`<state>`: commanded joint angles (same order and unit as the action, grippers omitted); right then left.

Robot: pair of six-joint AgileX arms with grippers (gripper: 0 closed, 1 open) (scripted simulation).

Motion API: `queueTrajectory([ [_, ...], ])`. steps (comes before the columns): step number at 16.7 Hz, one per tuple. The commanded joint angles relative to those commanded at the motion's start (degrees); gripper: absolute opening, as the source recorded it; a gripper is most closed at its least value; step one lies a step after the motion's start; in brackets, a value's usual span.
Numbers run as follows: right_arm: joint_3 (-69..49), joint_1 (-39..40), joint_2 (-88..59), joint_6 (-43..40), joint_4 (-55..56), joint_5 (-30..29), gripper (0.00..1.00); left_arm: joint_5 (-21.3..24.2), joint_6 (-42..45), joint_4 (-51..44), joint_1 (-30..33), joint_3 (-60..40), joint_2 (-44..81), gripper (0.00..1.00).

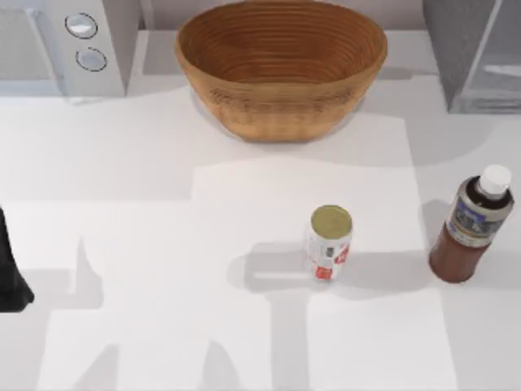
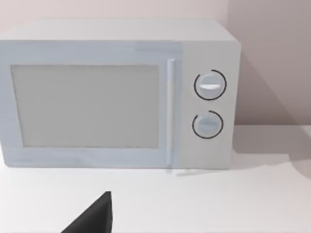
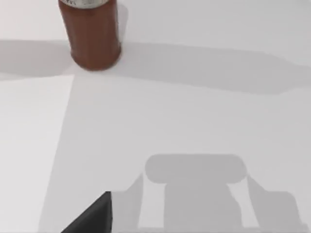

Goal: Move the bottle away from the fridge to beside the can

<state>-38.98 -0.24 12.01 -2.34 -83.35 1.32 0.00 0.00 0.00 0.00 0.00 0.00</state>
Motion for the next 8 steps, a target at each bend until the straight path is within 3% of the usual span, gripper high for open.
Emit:
queueTrajectory([
  [4, -5.53, -10.78, -9.94, -10.68, 1.17, 7.66, 1.00, 0.00, 0.00, 0.00, 0.00, 0.00, 0.00, 1.00],
  [8, -12.91, -29.51, -29.41, -31.12, 2.04, 19.00, 1.00, 0.00, 0.00, 0.00, 0.00, 0.00, 0.00, 1.00],
])
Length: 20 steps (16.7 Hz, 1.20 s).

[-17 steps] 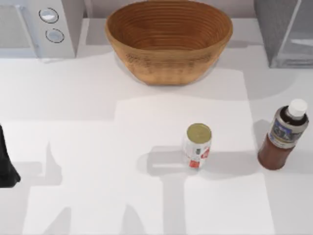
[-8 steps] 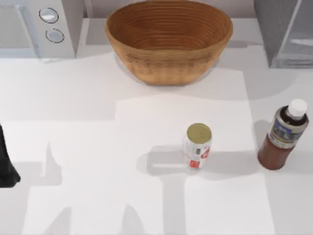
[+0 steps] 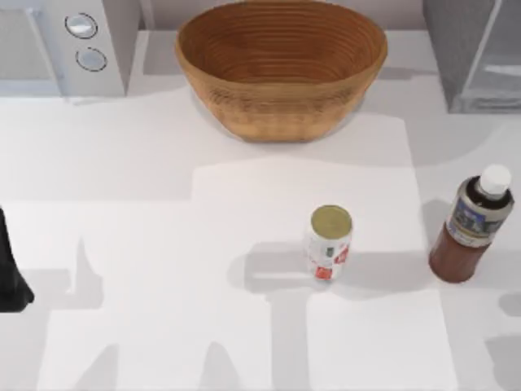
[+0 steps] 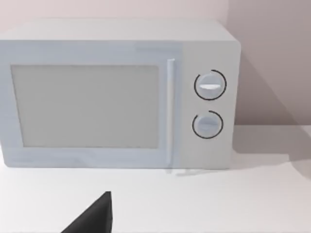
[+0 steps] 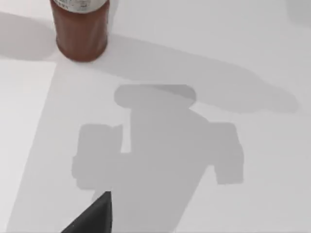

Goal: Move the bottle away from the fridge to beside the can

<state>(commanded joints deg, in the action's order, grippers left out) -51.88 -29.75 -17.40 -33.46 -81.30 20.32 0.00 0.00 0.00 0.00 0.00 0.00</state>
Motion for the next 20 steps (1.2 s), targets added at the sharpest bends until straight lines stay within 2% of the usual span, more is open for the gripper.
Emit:
queueTrajectory([
  [7, -13.13, -39.50, -45.98, -49.37, -0.65, 19.16, 1.00, 0.00, 0.00, 0.00, 0.00, 0.00, 0.00, 1.00],
  [11, -19.25, -58.95, -68.75, -70.16, -2.12, 27.11, 1.00, 0.00, 0.00, 0.00, 0.00, 0.00, 0.00, 1.00],
  [15, -23.19, -70.60, -82.56, -81.38, -3.30, 32.20, 1.00, 0.00, 0.00, 0.00, 0.00, 0.00, 0.00, 1.00],
  [20, -24.71, -74.01, -86.94, -84.07, -4.06, 34.01, 1.00, 0.00, 0.00, 0.00, 0.00, 0.00, 0.00, 1.00],
])
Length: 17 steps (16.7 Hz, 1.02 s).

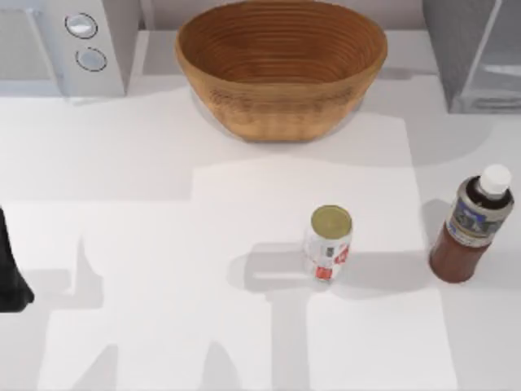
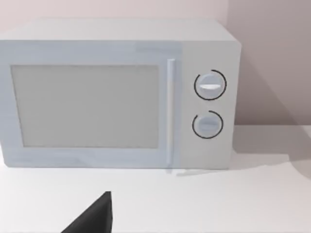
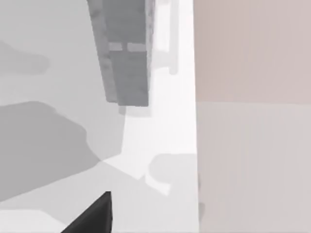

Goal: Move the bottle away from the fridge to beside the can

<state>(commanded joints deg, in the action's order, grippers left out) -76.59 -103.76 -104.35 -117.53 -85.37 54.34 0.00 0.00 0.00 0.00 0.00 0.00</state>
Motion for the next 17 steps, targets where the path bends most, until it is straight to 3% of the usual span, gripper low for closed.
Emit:
queueTrajectory([
  [5, 0.11, 0.83, 0.05, 0.78, 0.70, -0.06, 1.00, 0.00, 0.00, 0.00, 0.00, 0.00, 0.00, 1.00],
  [8, -0.36, 5.35, -0.63, 6.30, 5.26, -0.18, 1.00, 0.00, 0.00, 0.00, 0.00, 0.00, 0.00, 1.00],
  [17, 0.22, 31.82, -2.71, 45.11, 36.57, -5.78, 1.00, 0.00, 0.00, 0.00, 0.00, 0.00, 0.00, 1.00],
])
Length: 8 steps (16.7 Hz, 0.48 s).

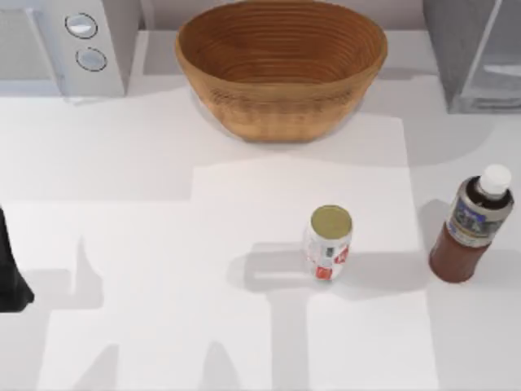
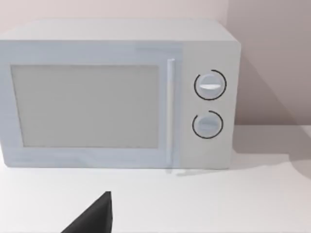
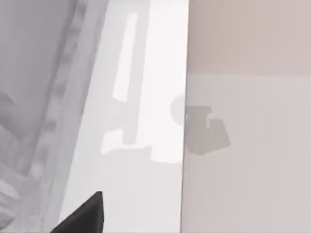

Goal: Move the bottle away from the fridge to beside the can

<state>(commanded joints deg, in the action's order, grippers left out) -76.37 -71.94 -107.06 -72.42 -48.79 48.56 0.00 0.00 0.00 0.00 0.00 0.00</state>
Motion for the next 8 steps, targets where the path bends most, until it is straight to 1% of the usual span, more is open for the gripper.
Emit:
queueTrajectory([
  [4, 0.88, 10.00, 0.08, 19.15, 15.76, -2.93, 1.00, 0.00, 0.00, 0.00, 0.00, 0.00, 0.00, 1.00],
  [6, 1.31, 13.83, 0.62, 26.63, 22.64, -3.98, 1.00, 0.00, 0.00, 0.00, 0.00, 0.00, 0.00, 1.00],
  [8, 1.66, 16.62, 1.36, 32.00, 27.88, -4.67, 1.00, 0.00, 0.00, 0.00, 0.00, 0.00, 0.00, 1.00],
])
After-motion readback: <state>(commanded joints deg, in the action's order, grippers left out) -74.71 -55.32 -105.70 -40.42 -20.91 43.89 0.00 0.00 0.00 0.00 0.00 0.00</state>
